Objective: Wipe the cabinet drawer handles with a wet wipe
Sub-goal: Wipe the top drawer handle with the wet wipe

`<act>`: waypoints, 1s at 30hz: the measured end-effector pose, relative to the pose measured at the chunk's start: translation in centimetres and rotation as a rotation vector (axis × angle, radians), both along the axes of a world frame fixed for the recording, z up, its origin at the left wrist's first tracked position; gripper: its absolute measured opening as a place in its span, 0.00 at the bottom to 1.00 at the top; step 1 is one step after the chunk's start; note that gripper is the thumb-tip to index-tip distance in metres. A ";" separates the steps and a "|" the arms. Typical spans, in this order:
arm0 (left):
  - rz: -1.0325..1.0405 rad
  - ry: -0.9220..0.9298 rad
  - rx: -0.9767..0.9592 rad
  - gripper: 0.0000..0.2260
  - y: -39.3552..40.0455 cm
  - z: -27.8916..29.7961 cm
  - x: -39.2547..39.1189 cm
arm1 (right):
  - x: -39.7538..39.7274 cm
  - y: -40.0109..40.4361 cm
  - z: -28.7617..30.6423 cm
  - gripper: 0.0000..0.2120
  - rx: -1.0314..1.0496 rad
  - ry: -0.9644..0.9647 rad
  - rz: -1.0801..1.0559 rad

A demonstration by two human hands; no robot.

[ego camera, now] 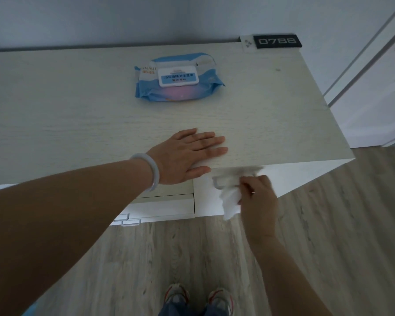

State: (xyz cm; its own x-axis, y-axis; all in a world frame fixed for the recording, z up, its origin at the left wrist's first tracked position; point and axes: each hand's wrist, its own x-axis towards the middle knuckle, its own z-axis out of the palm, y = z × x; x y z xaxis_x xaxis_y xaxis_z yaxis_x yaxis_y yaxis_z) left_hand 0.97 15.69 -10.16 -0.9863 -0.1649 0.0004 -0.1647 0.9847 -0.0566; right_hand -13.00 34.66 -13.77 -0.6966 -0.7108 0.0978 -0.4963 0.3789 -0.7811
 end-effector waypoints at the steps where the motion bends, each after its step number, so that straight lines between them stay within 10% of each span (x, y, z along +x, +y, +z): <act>1: 0.001 -0.003 0.005 0.25 0.0 0.0 0.0 | 1.2 -0.3 -0.2 0.05 0.012 0.043 0.091; 9: -0.004 0.012 0.005 0.25 -0.1 -0.1 0.0 | -0.9 0.4 0.1 0.10 0.116 -0.006 -0.119; 14: 0.004 0.006 0.012 0.25 -0.1 -0.1 0.1 | 3.8 -1.3 0.2 0.08 0.087 0.133 0.179; 30: 0.003 0.002 0.014 0.25 0.1 0.1 0.0 | 1.7 -1.5 0.7 0.08 0.174 0.132 0.135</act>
State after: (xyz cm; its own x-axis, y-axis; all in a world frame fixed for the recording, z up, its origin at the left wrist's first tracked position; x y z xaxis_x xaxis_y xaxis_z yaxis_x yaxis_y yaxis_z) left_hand 1.02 15.77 -10.07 -0.9858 -0.1681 0.0000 -0.1679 0.9849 -0.0427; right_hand -11.32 33.15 -13.11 -0.5838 -0.8104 0.0495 -0.6446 0.4255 -0.6352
